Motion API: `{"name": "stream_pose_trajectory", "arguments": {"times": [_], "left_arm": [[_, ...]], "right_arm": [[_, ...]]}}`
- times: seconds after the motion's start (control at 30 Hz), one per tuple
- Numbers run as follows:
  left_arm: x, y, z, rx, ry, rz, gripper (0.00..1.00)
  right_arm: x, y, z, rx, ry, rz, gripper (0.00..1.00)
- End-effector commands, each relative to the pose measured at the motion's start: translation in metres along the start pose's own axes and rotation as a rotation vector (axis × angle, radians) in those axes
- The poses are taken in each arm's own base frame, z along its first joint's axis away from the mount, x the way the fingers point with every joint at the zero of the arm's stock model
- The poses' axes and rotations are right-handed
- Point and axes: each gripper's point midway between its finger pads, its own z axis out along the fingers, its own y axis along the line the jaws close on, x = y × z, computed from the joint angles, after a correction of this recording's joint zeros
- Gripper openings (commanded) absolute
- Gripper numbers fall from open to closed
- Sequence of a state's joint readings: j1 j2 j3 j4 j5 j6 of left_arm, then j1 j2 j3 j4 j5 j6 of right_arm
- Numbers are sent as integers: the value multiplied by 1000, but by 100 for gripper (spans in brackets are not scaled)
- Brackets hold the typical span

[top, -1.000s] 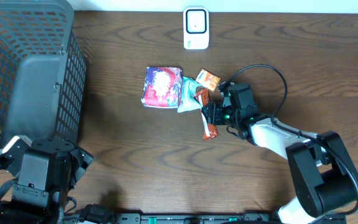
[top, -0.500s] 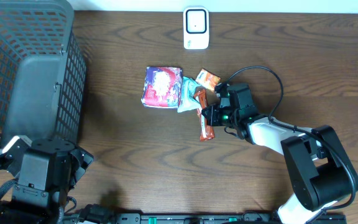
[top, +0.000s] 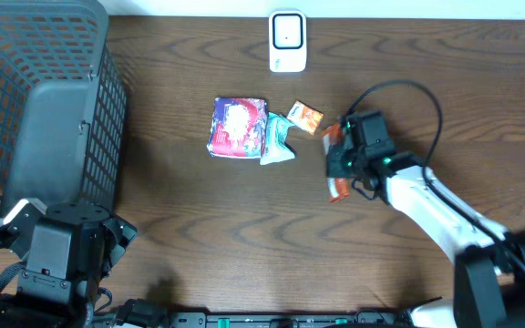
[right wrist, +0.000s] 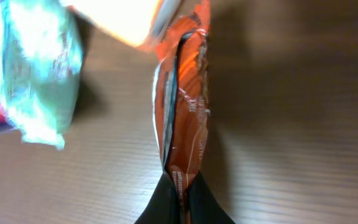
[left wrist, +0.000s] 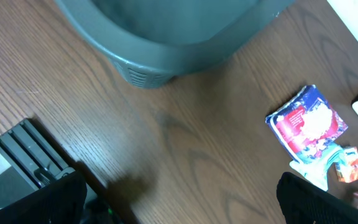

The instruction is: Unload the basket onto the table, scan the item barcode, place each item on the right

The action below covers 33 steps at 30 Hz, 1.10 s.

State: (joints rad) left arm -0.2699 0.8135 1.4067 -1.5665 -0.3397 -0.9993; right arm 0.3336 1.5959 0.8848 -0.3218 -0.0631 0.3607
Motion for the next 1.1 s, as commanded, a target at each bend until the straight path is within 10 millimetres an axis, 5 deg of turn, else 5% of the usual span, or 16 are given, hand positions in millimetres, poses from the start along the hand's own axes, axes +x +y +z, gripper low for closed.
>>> {"name": "stream_pose_trajectory", "arguments": {"times": [0.0,0.13,0.37,0.5,0.63,0.87,0.97,1.07], "left_arm": [[-1,2,1,-14,-8,-14,98],[-1,2,1,-14,-8,-14,98],[-1,2,1,-14,-8,-14,98],[-1,2,1,-14,-8,-14,98],[-1,2,1,-14,-8,-14,98],[-1,2,1,-14,-8,-14,98],[-1,2,1,-14,-8,-14,98],[-1,2,1,-14,-8,-14,98]], "right_arm": [[-41,-66,-45,445,-192,-21,1],[-29,-119,-70,783,-219,61,1],[-8,-136,-36,885,-115,3,1],[3,-120,-16,796,-57,-11,20],[-6,-81,-3,616,-25,-9,34],[-65,-9,-23,277,-4,-43,68],[-88,-5,-42,231,-10,-38,79],[-94,-32,-55,266,16,10,85]]}}
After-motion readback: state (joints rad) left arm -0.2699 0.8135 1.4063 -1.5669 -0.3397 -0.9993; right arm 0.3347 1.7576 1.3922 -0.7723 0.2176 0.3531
